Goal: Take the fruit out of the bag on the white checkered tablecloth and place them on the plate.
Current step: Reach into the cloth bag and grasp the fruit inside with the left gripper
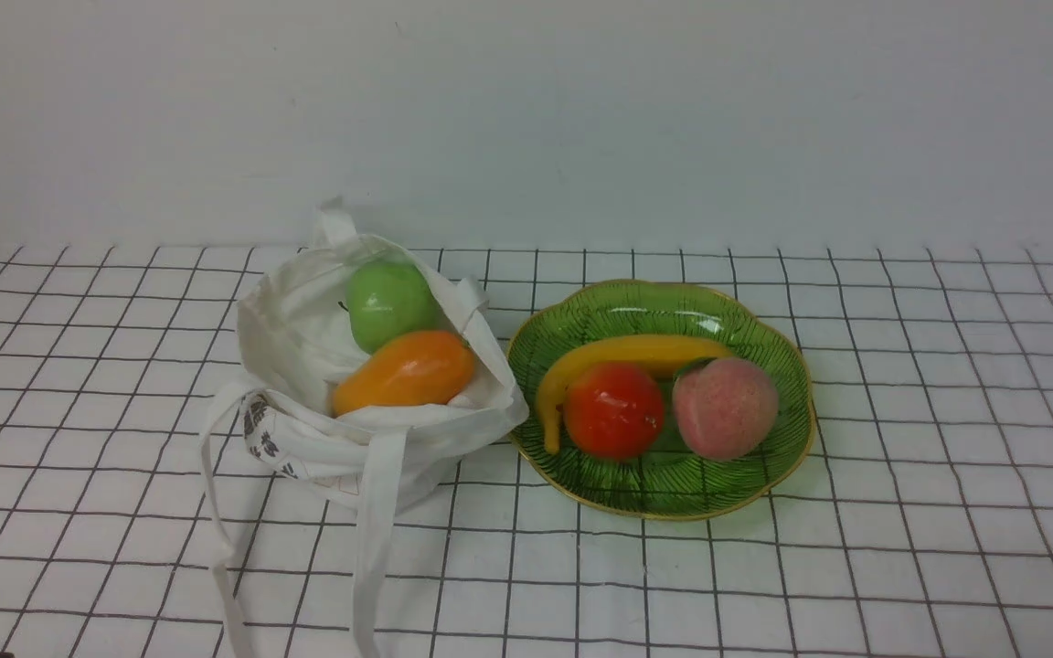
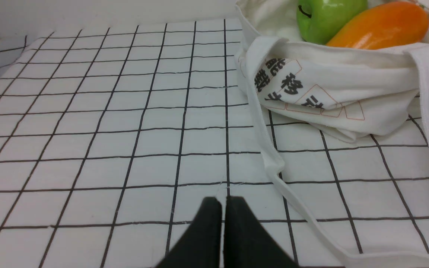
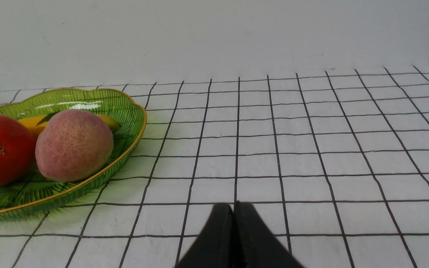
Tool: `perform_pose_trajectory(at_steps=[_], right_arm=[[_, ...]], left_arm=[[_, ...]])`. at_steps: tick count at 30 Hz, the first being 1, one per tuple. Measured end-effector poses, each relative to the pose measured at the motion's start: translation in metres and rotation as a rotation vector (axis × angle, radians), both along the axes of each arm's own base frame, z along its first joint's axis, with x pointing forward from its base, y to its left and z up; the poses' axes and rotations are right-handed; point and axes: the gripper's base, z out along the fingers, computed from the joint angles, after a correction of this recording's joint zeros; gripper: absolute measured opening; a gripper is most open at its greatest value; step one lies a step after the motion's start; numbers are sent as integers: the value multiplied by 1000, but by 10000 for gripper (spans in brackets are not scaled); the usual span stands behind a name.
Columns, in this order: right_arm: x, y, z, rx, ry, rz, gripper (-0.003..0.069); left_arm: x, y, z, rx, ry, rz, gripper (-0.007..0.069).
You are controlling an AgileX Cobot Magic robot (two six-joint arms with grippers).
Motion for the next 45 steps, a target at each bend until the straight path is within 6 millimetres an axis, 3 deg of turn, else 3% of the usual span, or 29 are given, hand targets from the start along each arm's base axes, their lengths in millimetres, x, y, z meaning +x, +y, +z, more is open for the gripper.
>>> perform_pose_trajectory(at_steps=[26,37,40,43,44,45], right_arm=[[0,0,0,0,0,0,-14],[0,0,0,0,0,0,-14],[0,0,0,0,0,0,-14],[0,0,0,0,0,0,-14],[0,0,0,0,0,0,-14],[0,0,0,0,0,0,-14]], left_arm=[[0,0,0,-1,0,0,-5],[0,-2,0,-78,5,1,-5],[0,-7,0,-317,21,20,-5],[-2,-17,2,-807,84,59,-5],[-2,-23,6,-1111,130,80,-5],[-2,-25,7,-1215,147,86,-5]])
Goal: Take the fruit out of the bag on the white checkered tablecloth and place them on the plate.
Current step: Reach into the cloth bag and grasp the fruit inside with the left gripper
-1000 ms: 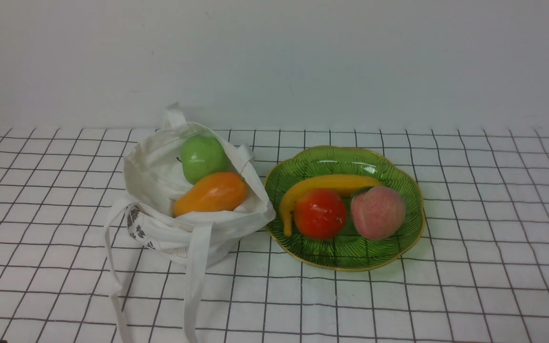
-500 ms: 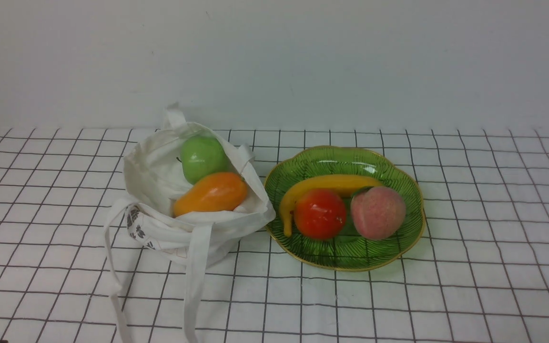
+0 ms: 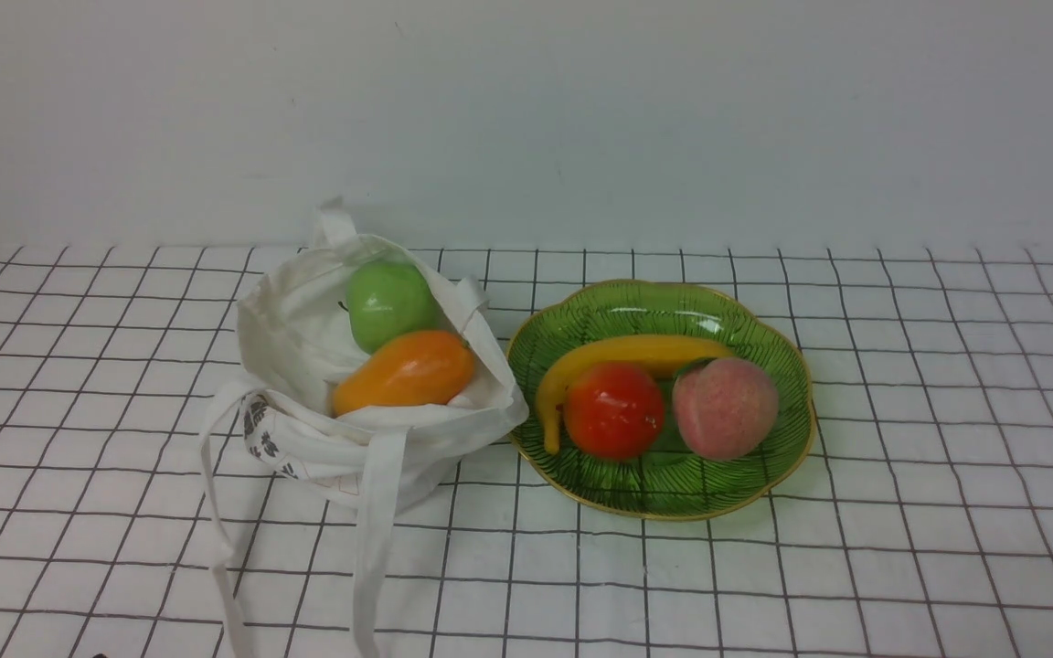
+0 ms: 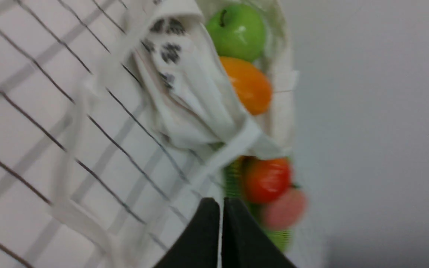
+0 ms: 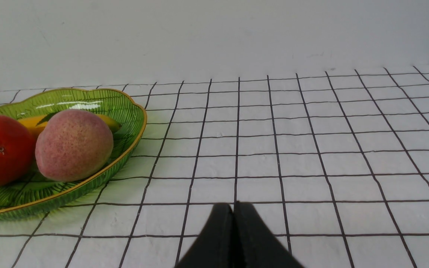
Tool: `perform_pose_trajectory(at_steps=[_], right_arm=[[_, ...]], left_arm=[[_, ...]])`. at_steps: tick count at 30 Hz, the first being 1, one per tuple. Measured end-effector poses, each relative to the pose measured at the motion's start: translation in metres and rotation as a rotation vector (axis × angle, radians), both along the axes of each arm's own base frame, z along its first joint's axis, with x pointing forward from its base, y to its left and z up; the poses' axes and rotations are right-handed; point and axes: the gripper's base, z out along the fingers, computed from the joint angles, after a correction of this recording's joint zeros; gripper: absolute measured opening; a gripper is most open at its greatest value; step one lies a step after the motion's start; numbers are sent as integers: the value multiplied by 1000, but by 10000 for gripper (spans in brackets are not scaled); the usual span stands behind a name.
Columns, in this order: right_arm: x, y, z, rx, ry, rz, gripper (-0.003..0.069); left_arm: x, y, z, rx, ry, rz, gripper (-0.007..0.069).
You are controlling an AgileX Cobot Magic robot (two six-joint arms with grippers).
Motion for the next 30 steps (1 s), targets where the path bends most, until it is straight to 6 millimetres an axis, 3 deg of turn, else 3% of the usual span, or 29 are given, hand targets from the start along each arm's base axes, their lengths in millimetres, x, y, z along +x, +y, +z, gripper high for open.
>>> perform_pose_trajectory(at_steps=[2,4,7,12,15,19,23,30], right_arm=[[0,0,0,0,0,0,-14],[0,0,0,0,0,0,-14],[0,0,0,0,0,0,-14],[0,0,0,0,0,0,-14],[0,0,0,0,0,0,-14],[0,0,0,-1,0,0,-14],[0,0,0,-2,0,0,-14],[0,0,0,-2,0,0,-14]], left_arm=[[-1,-4,5,-254,35,3,-5],[-1,-6,8,-360,40,1,-5],[0,-4,10,-373,14,18,-5],[-1,-6,13,-129,-69,-43,-5],[-4,-10,28,-31,-106,-116,-5],[4,-18,78,240,-98,-274,-5],[36,-24,107,514,100,-517,-5],[109,-21,114,751,475,-834,-5]])
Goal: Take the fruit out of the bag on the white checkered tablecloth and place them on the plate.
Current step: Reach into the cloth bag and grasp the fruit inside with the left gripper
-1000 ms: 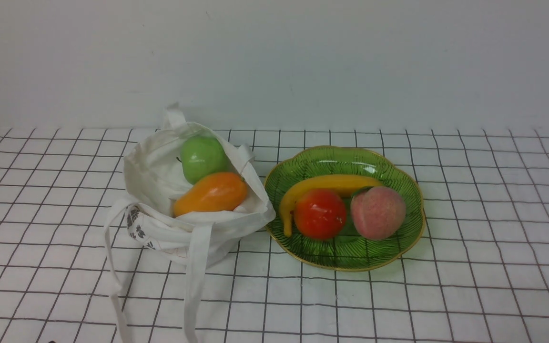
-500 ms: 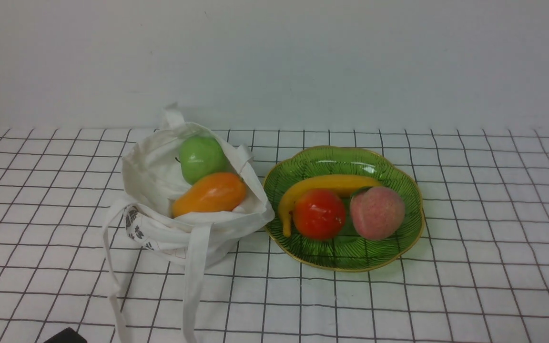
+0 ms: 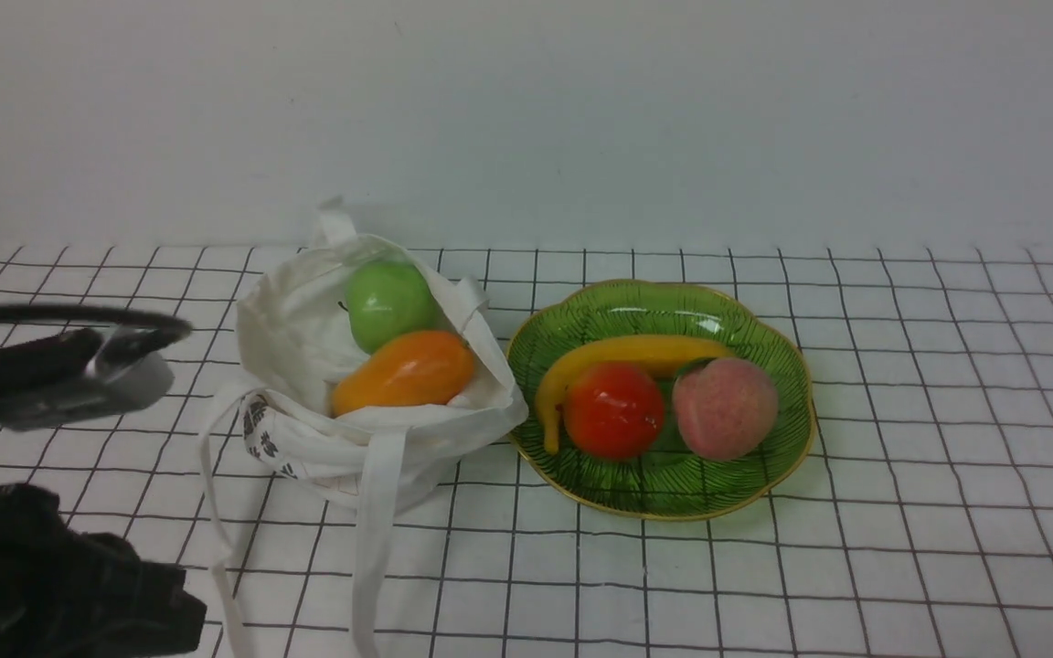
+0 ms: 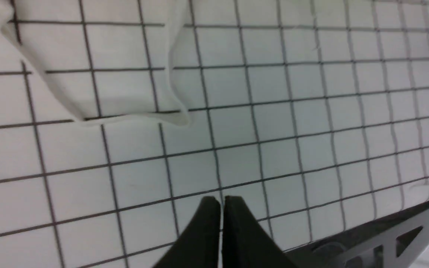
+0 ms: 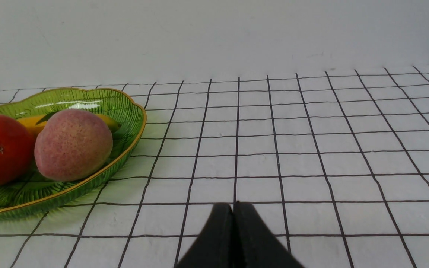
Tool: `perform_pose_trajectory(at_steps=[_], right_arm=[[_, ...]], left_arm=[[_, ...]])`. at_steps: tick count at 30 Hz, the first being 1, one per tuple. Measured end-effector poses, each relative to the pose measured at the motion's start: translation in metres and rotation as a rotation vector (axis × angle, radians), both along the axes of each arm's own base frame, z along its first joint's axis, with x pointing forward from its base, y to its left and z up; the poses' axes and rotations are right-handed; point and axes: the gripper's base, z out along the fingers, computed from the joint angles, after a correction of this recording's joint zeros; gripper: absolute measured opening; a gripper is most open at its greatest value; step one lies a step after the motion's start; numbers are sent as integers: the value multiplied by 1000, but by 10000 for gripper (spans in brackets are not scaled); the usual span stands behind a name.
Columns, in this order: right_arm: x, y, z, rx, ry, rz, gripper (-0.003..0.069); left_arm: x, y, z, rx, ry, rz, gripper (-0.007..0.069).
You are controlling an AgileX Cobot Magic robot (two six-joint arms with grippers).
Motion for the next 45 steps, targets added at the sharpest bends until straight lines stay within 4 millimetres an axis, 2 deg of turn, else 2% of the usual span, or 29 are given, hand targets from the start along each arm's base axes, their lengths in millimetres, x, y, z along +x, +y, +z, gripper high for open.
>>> perform_pose_trajectory(at_steps=[3,4,9,10,11,15,19,20,26,27,31,32,35,39,45], right_arm=[[0,0,0,0,0,0,-14],[0,0,0,0,0,0,-14],[0,0,0,0,0,0,-14],[0,0,0,0,0,0,-14],[0,0,0,0,0,0,-14],[0,0,0,0,0,0,-14],[0,0,0,0,0,0,-14],[0,0,0,0,0,0,-14],[0,0,0,0,0,0,-14],[0,0,0,0,0,0,-14],[0,0,0,0,0,0,-14],[0,0,0,0,0,0,-14],[0,0,0,0,0,0,-14],[0,0,0,1,0,0,-14],[0,0,0,1,0,0,-14]], left_arm=[[26,-5,3,31,26,-49,-5],[28,-6,2,34,32,-59,-5],[58,-38,8,63,-21,-178,-5],[59,-39,7,64,-17,-182,-5],[70,-47,10,79,-45,-190,-5],[91,-59,6,118,-40,-190,19],[115,-67,-1,180,-54,-202,92],[128,-68,-5,220,-69,-206,141],[170,-74,-18,282,-175,-192,371],[180,-77,-24,288,-195,-192,440],[195,-81,-36,306,-223,-225,574],[203,-84,-45,321,-233,-257,641],[213,-87,-55,338,-260,-295,677],[229,-91,-76,358,-313,-329,682],[234,-94,-91,368,-304,-349,682]])
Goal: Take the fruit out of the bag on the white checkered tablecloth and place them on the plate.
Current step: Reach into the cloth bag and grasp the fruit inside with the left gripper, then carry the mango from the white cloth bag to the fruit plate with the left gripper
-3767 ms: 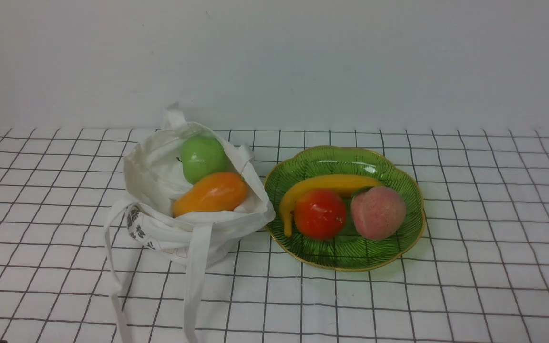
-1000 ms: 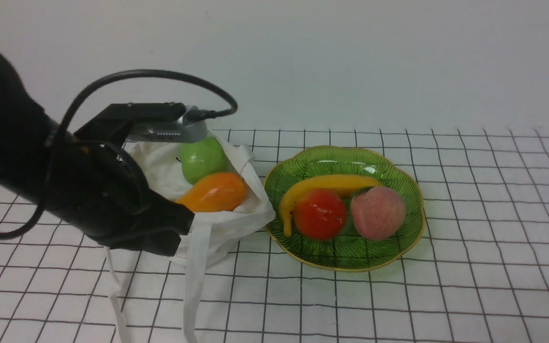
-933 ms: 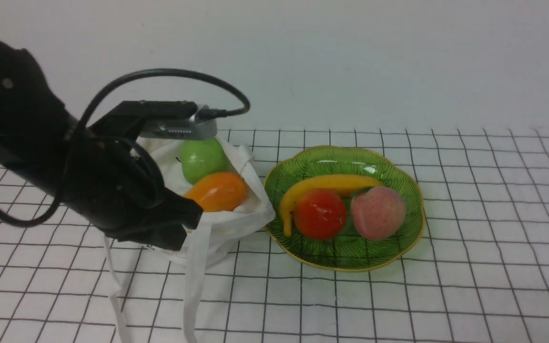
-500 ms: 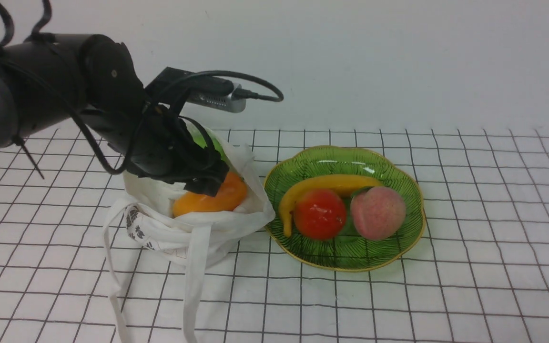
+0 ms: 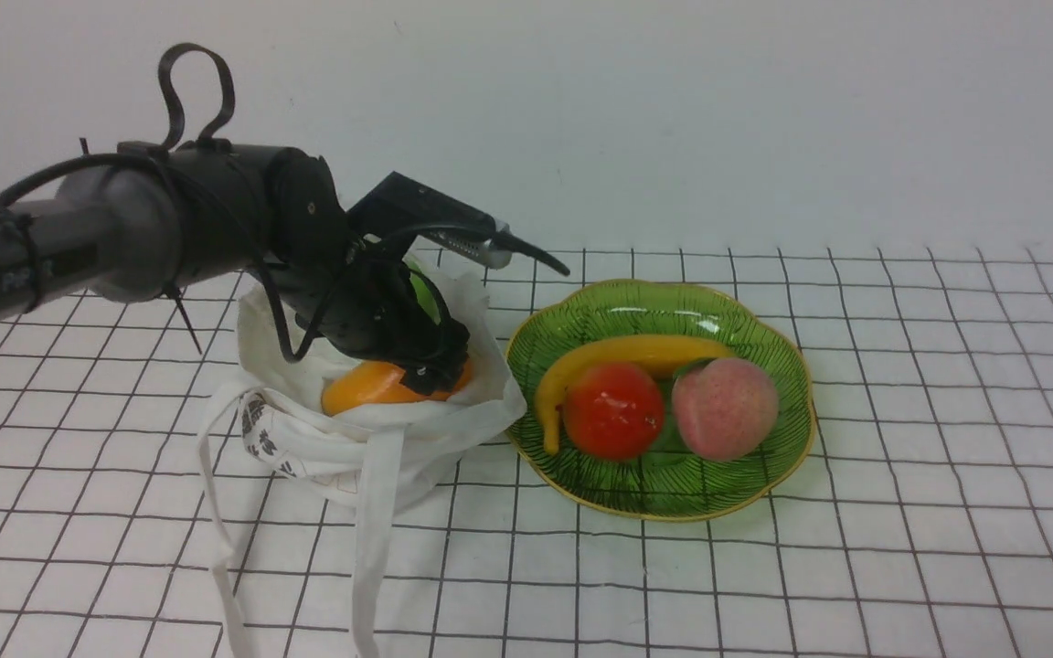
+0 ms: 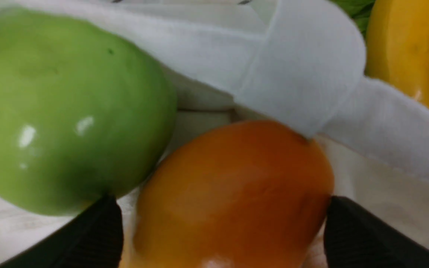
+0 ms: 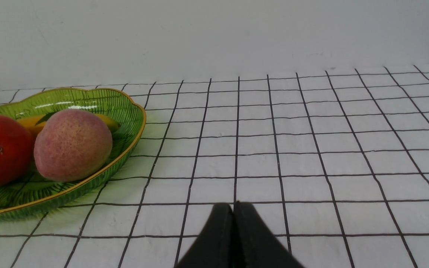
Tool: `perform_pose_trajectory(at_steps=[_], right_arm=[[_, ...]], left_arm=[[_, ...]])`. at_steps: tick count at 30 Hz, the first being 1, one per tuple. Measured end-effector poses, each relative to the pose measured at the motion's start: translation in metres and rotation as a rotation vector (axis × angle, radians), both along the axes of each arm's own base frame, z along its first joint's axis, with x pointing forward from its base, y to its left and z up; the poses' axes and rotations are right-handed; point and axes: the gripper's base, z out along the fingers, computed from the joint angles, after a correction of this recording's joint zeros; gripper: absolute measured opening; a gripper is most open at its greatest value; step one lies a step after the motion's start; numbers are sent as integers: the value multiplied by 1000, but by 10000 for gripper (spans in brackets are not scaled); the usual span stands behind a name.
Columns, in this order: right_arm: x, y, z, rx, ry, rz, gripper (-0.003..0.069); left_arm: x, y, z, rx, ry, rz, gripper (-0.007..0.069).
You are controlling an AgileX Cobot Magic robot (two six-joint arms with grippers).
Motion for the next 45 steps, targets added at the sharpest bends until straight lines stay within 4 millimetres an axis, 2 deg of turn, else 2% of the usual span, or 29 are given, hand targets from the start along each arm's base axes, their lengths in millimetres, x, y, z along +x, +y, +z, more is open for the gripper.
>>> perform_pose_trajectory(at_steps=[9,20,24,27,28,32,37,40,41,45], right_arm=[[0,0,0,0,0,0,-14],[0,0,0,0,0,0,-14],[0,0,0,0,0,0,-14],[0,0,0,0,0,0,-14],[0,0,0,0,0,0,-14],[0,0,0,0,0,0,-14],[0,0,0,0,0,0,-14],[0,0,0,0,0,0,-14],[0,0,0,0,0,0,-14],[0,0,0,0,0,0,-14]], left_arm=[[4,-2,-21,17,45,-4,593],[3,-1,-20,31,58,-14,582],[-5,3,-1,78,88,-33,580],[-8,9,32,110,41,-28,577],[-9,9,37,110,31,-25,576],[-18,18,90,121,-84,19,569],[-30,17,125,3,-124,115,569],[-37,0,130,-184,-59,201,569],[-41,-15,130,-288,-18,212,569],[-38,-53,120,-454,-5,176,569]])
